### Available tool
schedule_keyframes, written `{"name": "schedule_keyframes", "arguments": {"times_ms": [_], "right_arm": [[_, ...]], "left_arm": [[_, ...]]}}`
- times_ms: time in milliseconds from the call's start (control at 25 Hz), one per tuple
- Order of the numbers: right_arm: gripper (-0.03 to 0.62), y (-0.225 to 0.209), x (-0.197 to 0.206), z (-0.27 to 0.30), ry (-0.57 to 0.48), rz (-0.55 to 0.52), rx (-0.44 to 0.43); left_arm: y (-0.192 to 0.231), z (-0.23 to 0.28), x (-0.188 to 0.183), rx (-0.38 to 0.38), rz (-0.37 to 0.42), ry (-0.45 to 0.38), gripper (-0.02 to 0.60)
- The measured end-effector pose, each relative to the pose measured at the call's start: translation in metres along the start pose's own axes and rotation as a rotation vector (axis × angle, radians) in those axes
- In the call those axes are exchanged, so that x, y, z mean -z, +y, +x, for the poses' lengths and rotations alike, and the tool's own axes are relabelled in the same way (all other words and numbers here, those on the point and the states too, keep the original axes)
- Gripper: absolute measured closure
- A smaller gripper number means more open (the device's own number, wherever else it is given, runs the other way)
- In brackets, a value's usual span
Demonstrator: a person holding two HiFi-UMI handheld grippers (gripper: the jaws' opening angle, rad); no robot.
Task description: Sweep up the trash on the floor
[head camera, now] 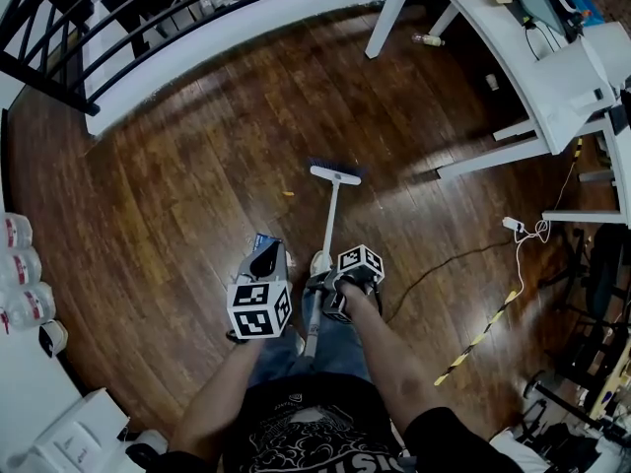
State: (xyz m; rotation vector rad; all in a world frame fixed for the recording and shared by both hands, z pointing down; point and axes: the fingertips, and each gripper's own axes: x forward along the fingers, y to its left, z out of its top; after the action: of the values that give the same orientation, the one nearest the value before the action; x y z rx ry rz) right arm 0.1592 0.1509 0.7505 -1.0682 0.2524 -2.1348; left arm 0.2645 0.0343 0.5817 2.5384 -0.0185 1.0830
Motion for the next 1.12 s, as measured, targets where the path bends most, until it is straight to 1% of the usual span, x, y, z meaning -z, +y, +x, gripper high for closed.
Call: {"name": "schedule_keyframes", "arguments": {"times_ms": [680, 1120], "right_arm": [[0.536, -0.034, 0.069, 0.044, 0.050, -0.055, 0.091], [0.536, -0.079, 0.119, 0.069, 0.097, -0.116, 0.206]], "left_arm": [[0.050, -0.067, 0.044, -0.021, -0.051, -0.055, 0.577], [0.078, -0.116, 0.106, -0.039, -0.113, -0.063, 0.577]]}}
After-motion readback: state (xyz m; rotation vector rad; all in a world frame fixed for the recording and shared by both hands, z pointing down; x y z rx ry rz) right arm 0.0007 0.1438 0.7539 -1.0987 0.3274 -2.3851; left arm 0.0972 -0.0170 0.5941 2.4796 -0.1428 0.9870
